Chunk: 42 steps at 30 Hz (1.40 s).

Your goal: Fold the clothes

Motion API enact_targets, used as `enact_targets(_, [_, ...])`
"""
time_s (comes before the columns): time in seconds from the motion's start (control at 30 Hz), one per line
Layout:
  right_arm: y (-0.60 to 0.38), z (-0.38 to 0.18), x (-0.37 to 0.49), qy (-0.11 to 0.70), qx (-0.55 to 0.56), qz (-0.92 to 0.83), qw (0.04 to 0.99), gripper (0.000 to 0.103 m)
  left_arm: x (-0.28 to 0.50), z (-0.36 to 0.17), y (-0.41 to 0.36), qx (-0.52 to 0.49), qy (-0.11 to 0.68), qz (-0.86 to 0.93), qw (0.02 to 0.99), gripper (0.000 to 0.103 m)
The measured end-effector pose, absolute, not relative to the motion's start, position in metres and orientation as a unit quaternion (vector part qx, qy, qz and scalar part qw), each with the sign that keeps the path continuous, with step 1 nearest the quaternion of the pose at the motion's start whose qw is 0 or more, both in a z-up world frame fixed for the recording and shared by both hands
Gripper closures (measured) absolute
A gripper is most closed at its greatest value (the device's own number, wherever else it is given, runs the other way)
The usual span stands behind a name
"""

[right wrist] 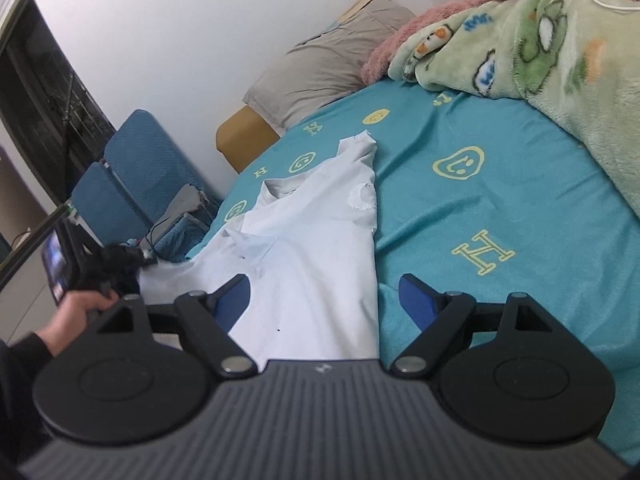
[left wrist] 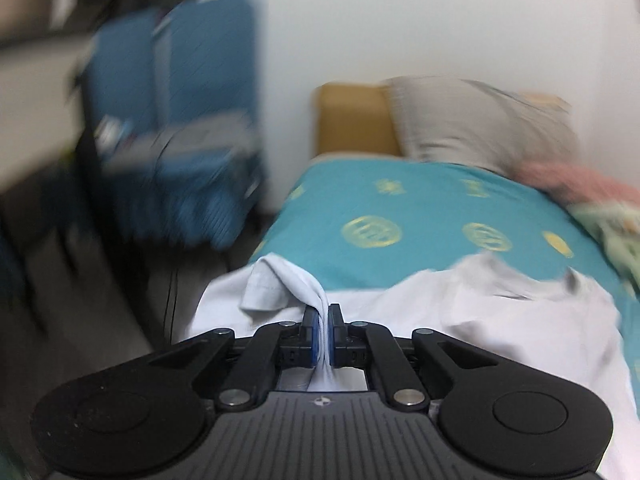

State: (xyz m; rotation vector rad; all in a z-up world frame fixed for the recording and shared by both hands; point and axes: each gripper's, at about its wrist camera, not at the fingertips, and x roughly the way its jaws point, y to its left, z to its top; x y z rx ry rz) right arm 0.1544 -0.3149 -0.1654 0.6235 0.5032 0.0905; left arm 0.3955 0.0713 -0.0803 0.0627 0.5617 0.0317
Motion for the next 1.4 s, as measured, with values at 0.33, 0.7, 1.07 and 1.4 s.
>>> enact_targets(0.33, [-0.327, -0.164, 0.152, 0.24, 0.296, 0.029, 0.924, 0.02, 0.394, -0.1, -0.103, 0.115, 0.31, -0.131, 0.935, 0.082])
enact_targets(0.7, [-0.334, -0.167, 0.159, 0.236, 0.285, 0.04, 0.928, 0.02, 0.302, -0.093, -0.08, 0.069, 0.316, -0.13, 0.937, 0.023])
enact_targets(1.07, [-0.319, -0.153, 0.143, 0.222, 0.227, 0.087, 0.944, 0.02, 0.118, -0.04, -0.045, 0.051, 0.296, -0.15, 0.942, 0.015])
enact_targets(1.4, [-0.288, -0.133, 0.121, 0.231, 0.185, 0.123, 0.947, 0.023, 0.083, -0.019, 0.002, -0.004, 0.265, -0.155, 0.952, 0.015])
